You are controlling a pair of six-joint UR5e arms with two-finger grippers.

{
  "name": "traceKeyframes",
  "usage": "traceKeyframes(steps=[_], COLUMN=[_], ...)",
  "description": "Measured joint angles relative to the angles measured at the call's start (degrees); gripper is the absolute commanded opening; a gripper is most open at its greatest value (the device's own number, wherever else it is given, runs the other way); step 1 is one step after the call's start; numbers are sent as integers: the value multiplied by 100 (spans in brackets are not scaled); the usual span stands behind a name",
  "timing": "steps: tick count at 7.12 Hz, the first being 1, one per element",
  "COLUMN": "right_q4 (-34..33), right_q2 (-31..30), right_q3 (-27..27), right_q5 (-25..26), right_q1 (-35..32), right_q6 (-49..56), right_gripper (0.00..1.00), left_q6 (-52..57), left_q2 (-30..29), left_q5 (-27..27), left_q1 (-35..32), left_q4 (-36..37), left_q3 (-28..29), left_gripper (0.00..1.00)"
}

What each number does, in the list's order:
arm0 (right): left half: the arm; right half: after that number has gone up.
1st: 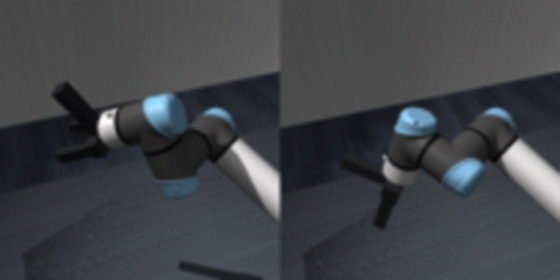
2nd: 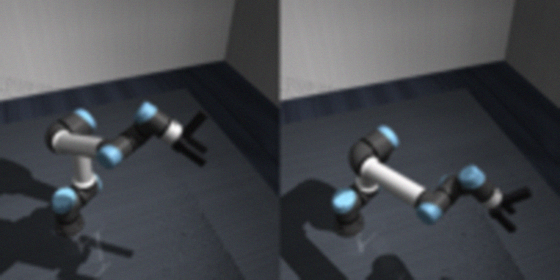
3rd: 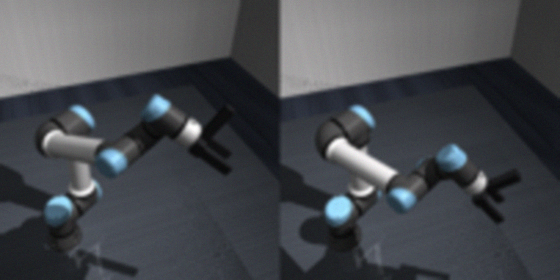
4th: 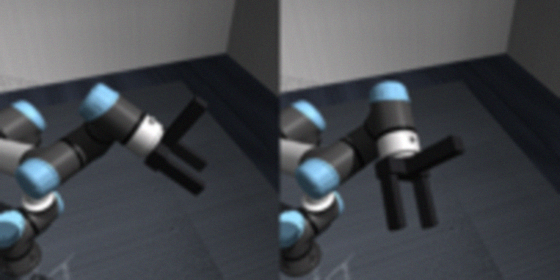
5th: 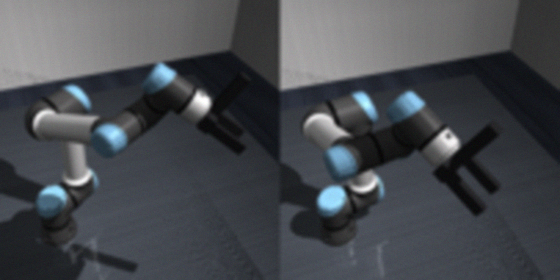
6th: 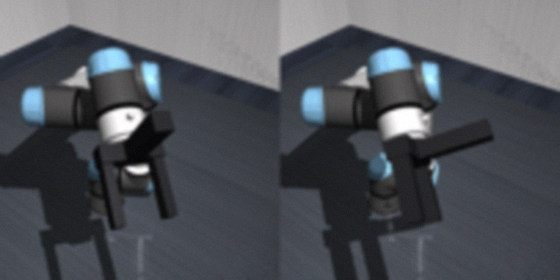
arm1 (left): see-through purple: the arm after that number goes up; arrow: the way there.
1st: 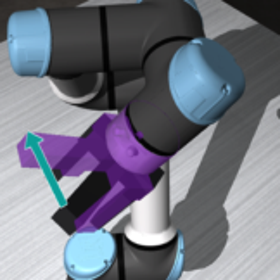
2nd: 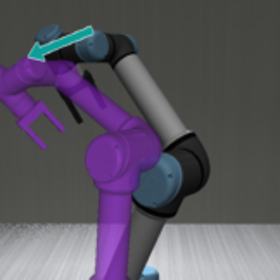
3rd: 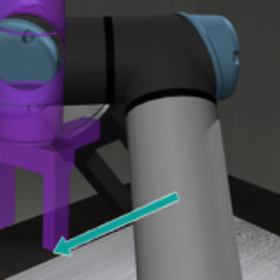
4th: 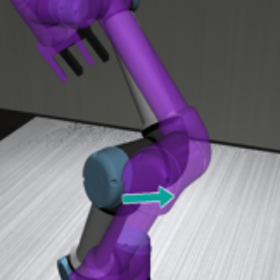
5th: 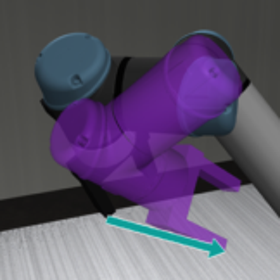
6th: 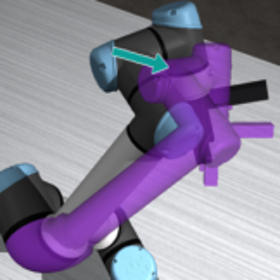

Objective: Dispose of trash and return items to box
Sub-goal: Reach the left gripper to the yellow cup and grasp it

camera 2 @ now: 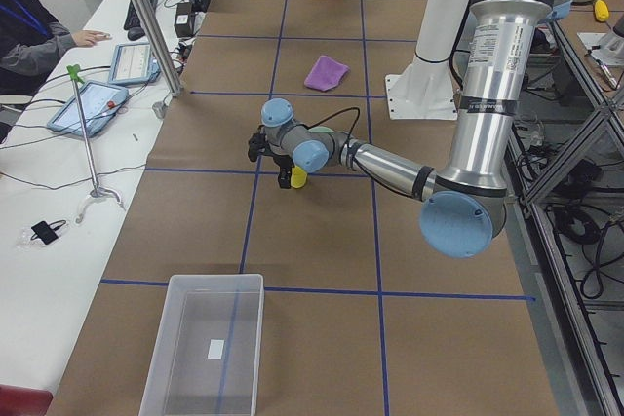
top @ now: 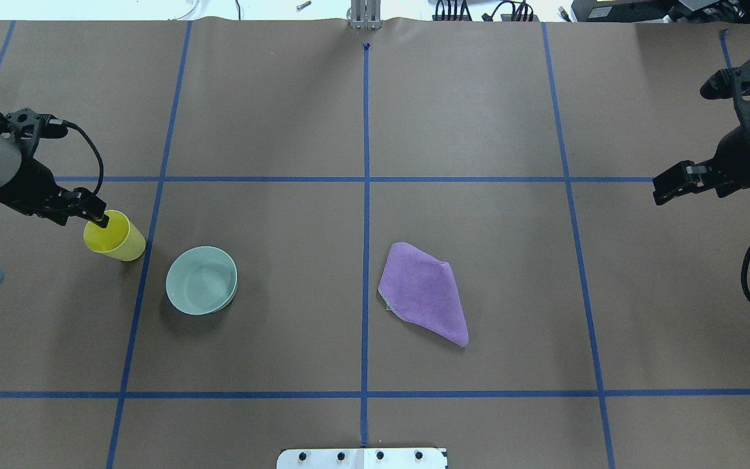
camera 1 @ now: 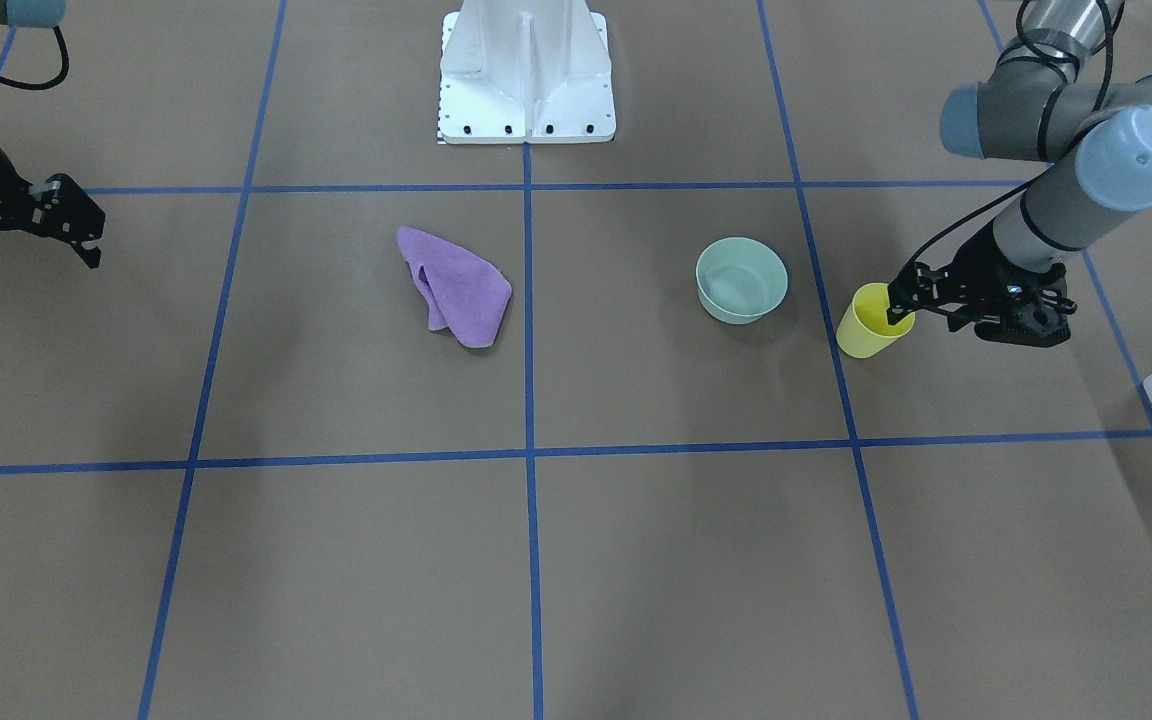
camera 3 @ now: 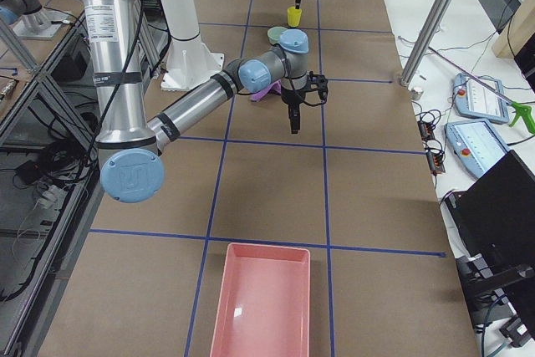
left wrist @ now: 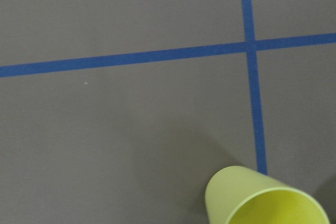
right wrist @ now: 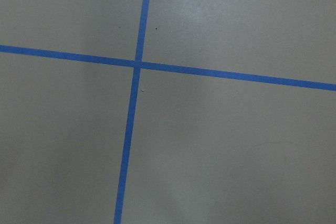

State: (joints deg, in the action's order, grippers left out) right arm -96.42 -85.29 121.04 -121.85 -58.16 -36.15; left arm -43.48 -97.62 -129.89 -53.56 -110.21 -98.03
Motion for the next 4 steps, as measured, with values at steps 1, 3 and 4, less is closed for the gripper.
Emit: traceKeyframes(steps=[1,3,4], right_q4=[0,0,0], right_q2=[2,13,24], right_q3=[-3,-8,-3], right_q5=[3,4,4], right_q1=[9,28,28], right_q6=[-4,-6,-6], right_gripper=[100,100,100], left_q6=[-30,-43,-41], left_q2=[-11,-11,5], left_q5=[6,5,-24], left_q1=[93,195,191], left_q4=[-13,-14,4], left_q3=[42,18,-96], left_gripper=[0,0,0])
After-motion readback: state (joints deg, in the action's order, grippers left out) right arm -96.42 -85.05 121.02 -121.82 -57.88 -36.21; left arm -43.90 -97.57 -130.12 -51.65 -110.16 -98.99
